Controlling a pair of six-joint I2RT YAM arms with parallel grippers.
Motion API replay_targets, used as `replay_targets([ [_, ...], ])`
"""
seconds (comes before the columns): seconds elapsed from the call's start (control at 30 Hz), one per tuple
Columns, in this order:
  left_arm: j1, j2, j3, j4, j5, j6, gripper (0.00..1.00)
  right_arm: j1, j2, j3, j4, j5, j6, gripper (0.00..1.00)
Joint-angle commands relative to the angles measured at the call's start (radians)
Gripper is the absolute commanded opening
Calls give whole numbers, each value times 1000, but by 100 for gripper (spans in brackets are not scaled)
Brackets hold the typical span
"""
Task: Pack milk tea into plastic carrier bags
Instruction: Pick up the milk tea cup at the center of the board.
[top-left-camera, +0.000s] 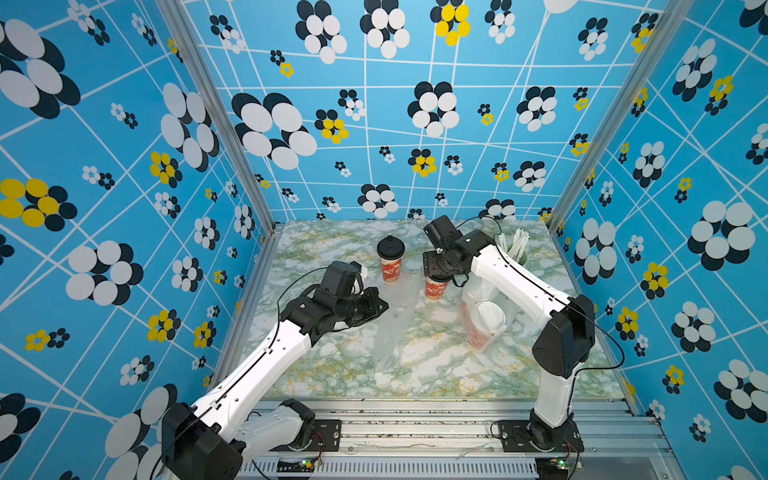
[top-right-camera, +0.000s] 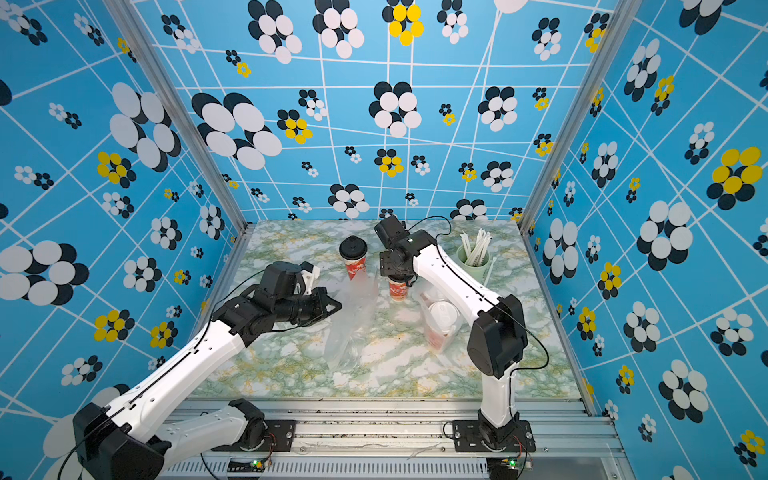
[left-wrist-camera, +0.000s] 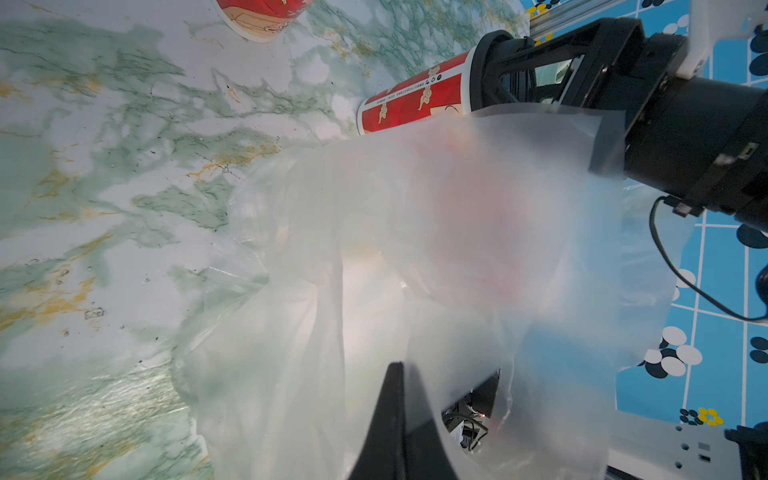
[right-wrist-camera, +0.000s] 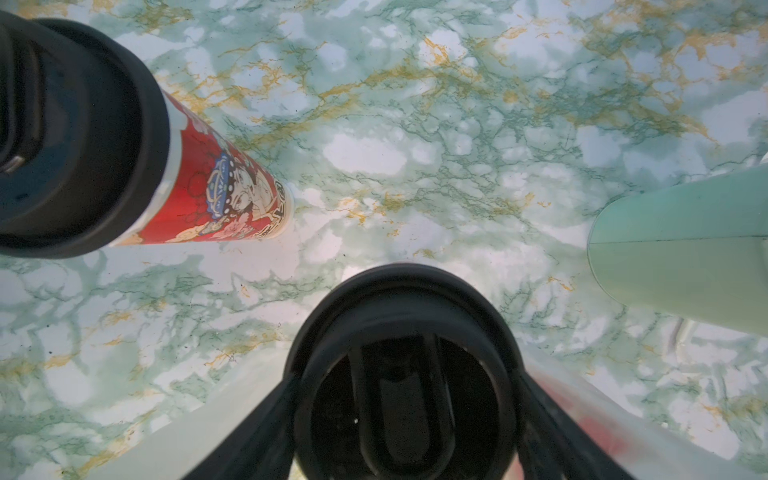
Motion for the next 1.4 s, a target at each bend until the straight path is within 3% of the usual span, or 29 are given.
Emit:
replay_targets([
  [0.0,8,-14,-10,-1,11,-4,0,5,50,-6,-67,-19,24,78],
  [0.33,11,-39,6,-14,-10,-11,0,5,48,53,-64,1,3,68],
  [0.53,17,-43,39,-49,-25,39,26,5,22,125,-114,1,-17,66],
  [0.9,52,34,176,-212,-36,236,35,21,-62,258,-265,-8,-29,63],
  [0.97,51,48,194,-228,-25,263,34,26,-77,301,-305,-8,-28,63],
  [1.13,53,68,211,-240,-4,299,19,43,-105,421,-417,-14,-19,62],
  [1.3,53,51,200,-197,36,268,0,70,-114,580,-527,-7,-5,62],
  [1.37,53,37,180,-157,58,230,0,83,-111,644,-562,-8,3,62],
])
